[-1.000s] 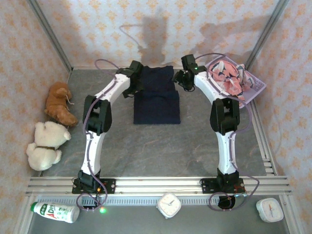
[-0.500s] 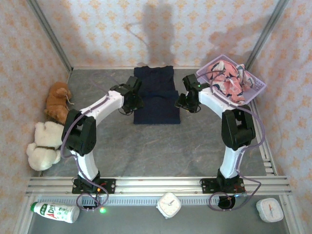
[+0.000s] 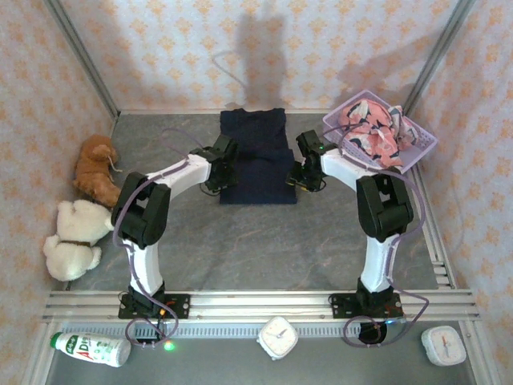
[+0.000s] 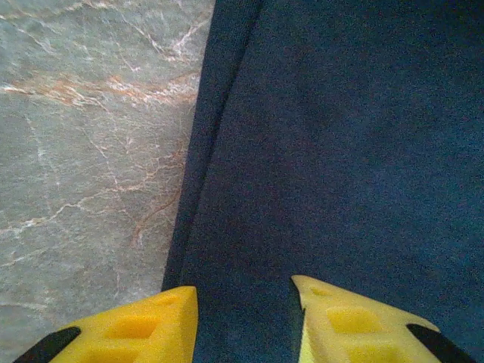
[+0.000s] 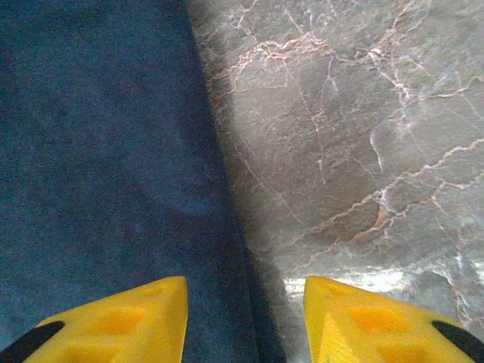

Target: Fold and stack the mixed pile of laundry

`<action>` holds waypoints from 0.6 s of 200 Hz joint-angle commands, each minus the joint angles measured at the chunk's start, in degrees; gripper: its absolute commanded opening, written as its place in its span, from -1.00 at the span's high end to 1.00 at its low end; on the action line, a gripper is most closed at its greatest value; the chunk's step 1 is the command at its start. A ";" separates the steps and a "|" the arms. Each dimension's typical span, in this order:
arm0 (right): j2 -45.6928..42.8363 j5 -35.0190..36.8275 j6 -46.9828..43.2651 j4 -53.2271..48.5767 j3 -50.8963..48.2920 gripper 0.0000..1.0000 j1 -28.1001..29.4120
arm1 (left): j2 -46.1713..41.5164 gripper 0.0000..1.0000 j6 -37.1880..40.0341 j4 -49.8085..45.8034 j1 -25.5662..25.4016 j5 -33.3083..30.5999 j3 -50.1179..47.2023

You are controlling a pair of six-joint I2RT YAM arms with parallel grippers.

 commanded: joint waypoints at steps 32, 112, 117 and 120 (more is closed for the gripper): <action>1.46 0.34 1.13 1.65 1.75 0.21 0.24 | 2.07 0.29 0.42 0.22 -0.77 -2.65 0.12; -2.00 0.37 0.80 1.39 0.62 0.96 0.30 | -5.73 1.00 0.76 -4.13 -0.85 -4.50 -1.03; -2.47 0.43 0.78 1.39 0.27 0.96 0.33 | -7.05 1.00 0.61 -4.09 -0.79 -4.44 -1.86; -2.69 0.42 0.67 1.39 0.03 0.96 0.30 | -7.84 1.00 0.41 -4.08 -0.84 -4.40 -2.38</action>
